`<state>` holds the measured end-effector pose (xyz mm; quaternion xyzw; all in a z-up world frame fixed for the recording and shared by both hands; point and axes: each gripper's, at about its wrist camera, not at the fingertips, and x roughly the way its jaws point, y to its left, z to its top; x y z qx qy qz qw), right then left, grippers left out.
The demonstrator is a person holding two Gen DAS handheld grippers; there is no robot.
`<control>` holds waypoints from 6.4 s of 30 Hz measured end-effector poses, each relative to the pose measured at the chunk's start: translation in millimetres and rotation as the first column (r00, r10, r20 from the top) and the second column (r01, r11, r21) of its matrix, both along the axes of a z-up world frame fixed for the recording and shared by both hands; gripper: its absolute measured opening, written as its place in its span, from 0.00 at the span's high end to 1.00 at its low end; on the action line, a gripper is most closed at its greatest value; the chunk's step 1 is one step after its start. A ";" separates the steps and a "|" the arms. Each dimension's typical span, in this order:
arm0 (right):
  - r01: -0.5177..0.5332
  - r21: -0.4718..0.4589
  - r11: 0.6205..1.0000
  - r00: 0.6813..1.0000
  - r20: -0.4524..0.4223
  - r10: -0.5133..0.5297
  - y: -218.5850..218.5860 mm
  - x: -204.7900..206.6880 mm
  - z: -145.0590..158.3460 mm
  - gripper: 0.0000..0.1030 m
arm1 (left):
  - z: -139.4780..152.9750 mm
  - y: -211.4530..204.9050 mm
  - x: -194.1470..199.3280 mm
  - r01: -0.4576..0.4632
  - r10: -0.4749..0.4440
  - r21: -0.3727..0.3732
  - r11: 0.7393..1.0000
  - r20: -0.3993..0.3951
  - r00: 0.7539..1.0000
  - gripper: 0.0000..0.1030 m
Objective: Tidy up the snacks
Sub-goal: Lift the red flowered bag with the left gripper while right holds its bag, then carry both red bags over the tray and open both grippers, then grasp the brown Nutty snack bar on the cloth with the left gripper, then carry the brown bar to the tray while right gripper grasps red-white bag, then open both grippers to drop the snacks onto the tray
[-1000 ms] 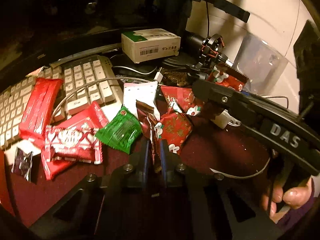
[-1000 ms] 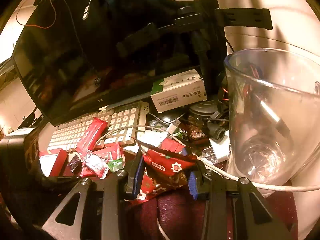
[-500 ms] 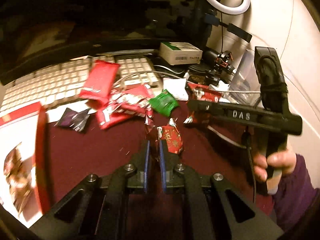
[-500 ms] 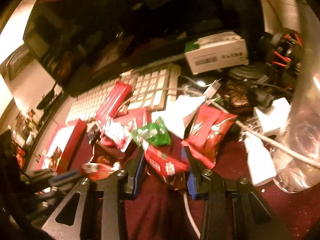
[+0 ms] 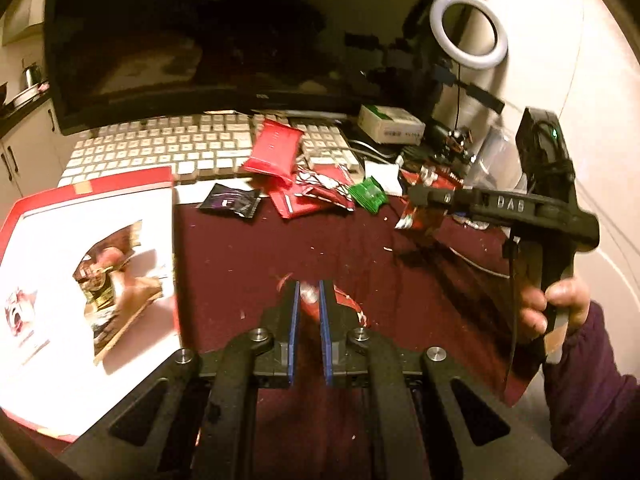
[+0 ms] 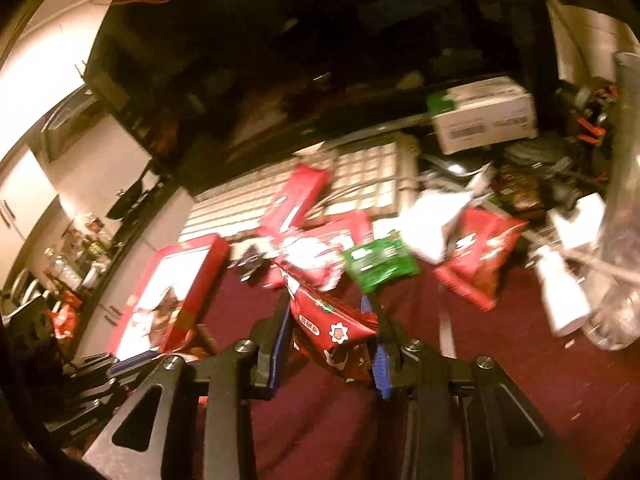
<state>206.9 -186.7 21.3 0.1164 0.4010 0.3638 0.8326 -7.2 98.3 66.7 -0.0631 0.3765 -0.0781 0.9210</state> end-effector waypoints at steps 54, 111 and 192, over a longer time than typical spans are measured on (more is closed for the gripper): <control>-0.212 0.001 0.977 0.976 0.050 0.212 182.7 -76.7 32.0 0.66 | 12.4 140.5 -34.2 -0.196 0.189 0.152 0.969 0.063 0.980 0.61; 0.115 -0.142 0.983 0.983 0.162 -0.091 11.2 -52.0 20.5 0.34 | -57.6 -17.0 21.5 -0.034 0.052 0.111 0.993 -0.158 0.986 0.68; -0.328 0.146 0.933 0.941 -0.038 0.337 291.4 -23.9 13.6 0.41 | -18.1 172.9 -21.9 -0.472 0.474 0.112 0.875 0.001 0.880 0.42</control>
